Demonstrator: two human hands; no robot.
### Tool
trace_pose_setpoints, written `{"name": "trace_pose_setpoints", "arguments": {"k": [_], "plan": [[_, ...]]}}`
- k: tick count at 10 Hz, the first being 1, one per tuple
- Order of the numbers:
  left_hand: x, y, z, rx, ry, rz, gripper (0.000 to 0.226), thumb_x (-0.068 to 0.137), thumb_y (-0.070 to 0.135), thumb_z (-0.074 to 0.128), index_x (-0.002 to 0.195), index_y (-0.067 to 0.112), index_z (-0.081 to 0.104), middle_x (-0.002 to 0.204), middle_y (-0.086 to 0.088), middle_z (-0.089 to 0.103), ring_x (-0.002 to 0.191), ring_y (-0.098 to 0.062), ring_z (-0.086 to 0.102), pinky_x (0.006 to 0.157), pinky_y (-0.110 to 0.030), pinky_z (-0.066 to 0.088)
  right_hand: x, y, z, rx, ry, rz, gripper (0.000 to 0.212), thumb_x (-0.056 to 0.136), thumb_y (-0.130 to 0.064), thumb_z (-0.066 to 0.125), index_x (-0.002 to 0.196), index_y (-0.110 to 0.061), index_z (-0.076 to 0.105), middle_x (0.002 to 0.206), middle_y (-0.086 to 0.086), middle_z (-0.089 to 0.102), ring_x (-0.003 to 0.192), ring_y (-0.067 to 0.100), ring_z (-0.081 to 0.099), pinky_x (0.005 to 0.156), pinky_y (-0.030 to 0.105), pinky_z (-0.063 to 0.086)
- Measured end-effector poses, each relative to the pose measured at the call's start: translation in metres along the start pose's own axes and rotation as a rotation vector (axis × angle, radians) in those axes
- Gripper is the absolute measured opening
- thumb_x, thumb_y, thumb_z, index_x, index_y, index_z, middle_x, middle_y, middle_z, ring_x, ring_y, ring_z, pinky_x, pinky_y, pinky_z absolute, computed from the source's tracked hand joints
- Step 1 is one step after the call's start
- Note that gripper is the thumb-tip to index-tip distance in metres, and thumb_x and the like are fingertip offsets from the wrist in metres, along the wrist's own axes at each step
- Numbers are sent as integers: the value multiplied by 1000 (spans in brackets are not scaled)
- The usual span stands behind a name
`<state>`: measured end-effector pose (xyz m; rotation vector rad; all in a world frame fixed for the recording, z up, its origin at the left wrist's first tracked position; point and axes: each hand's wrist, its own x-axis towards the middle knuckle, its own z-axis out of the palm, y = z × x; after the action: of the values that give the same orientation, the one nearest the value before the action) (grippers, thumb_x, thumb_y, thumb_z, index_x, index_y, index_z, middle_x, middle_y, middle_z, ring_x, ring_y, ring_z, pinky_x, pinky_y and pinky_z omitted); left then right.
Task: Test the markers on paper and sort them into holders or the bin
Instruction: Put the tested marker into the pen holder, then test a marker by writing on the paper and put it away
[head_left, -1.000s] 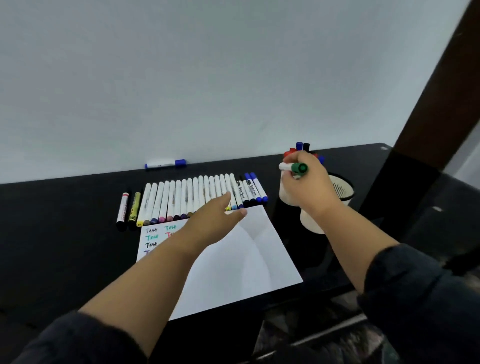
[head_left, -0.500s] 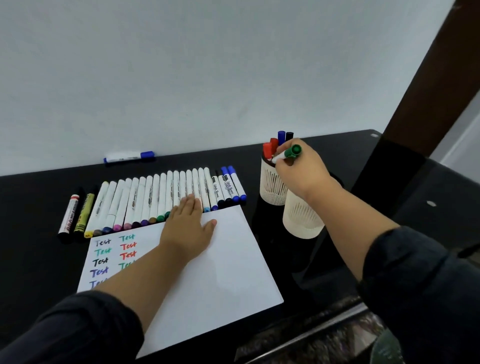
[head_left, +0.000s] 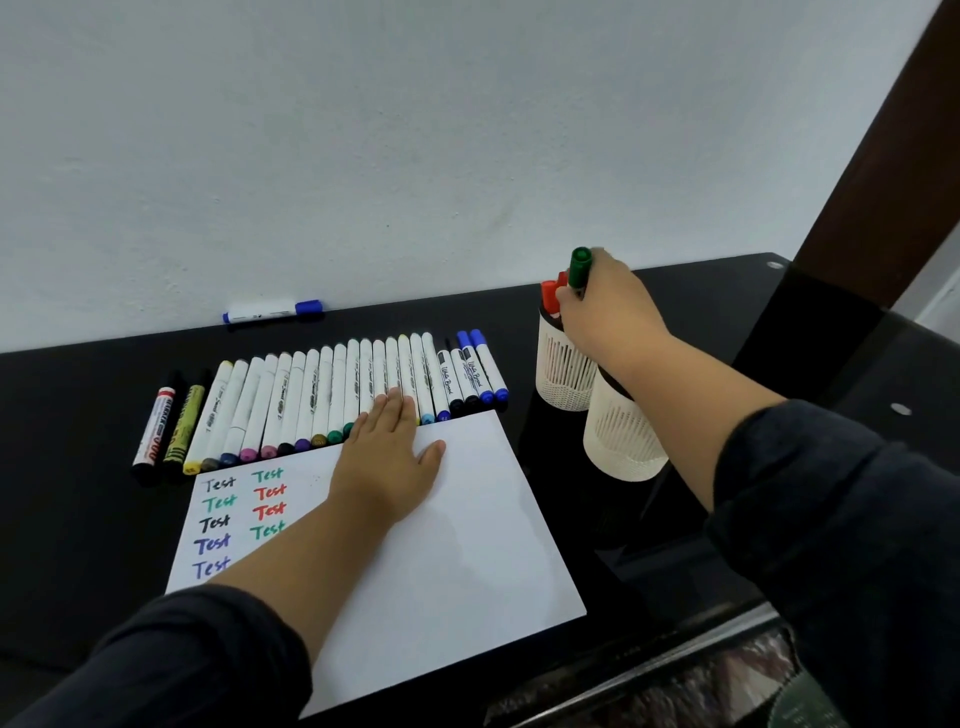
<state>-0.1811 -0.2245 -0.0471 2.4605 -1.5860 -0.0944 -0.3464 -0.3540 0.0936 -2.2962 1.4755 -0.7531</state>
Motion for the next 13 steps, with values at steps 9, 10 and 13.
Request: {"name": "trace_pose_setpoints", "arguments": {"k": [9, 10, 13], "plan": [[2, -2, 3, -16, 28, 4, 67, 98, 46, 29, 150, 11, 4, 159, -1, -3, 145, -14, -6, 116, -28, -4, 9, 7, -1, -127, -93, -12, 41, 93, -14, 55, 131, -9, 40, 124, 13, 50, 101, 27, 56, 77, 33, 44], [1, -1, 3, -14, 28, 2, 67, 98, 46, 29, 150, 11, 5, 159, -2, -2, 145, -14, -5, 116, -28, -4, 6, 10, -3, -132, -99, -12, 37, 92, -14, 57, 126, -10, 41, 117, 14, 57, 98, 27, 57, 80, 36, 48], [-3, 1, -1, 20, -5, -11, 69, 98, 47, 26, 150, 10, 0, 158, -4, -7, 145, -16, -8, 116, -30, -5, 5, 7, -8, -223, -106, -66, 33, 93, -19, 56, 125, -11, 56, 122, 12, 56, 106, 27, 58, 90, 35, 48]]}}
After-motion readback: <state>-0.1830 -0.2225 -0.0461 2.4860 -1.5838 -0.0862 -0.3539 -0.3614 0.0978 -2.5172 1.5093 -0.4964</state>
